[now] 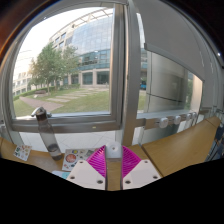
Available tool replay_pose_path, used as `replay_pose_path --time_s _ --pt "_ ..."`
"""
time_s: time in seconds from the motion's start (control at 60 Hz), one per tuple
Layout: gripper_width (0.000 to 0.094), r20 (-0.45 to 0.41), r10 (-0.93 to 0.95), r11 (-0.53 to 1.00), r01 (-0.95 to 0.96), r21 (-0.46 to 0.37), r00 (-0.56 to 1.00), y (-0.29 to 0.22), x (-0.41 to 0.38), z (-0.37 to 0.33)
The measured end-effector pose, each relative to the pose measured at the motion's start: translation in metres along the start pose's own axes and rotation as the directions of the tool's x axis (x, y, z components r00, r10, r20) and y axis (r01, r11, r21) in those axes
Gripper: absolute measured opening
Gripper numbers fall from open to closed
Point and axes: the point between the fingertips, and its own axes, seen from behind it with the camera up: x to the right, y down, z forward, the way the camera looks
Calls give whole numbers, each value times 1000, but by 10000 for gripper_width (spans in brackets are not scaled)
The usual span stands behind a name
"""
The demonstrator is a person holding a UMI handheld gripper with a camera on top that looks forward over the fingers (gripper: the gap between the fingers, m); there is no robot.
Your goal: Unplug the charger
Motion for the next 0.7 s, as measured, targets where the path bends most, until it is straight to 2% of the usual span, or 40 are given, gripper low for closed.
replay_pose_path --time_s 0.117,0.217,0.383,0.55,0.583,0.667,0.7 --pt "161 42 50 980 -41 -196 998 95 13 40" --pt "161 77 56 956 -31 -292 996 148 15 57" --pt "165 141 45 936 8 -351 989 177 11 71" --pt "251 155 10 936 45 -349 988 181 11 72" --pt "289 154 0 936 54 -348 988 181 14 74" --pt "544 128 -20 943 61 -326 992 176 21 74" --pt "618 125 -21 947 60 -316 992 171 22 72"
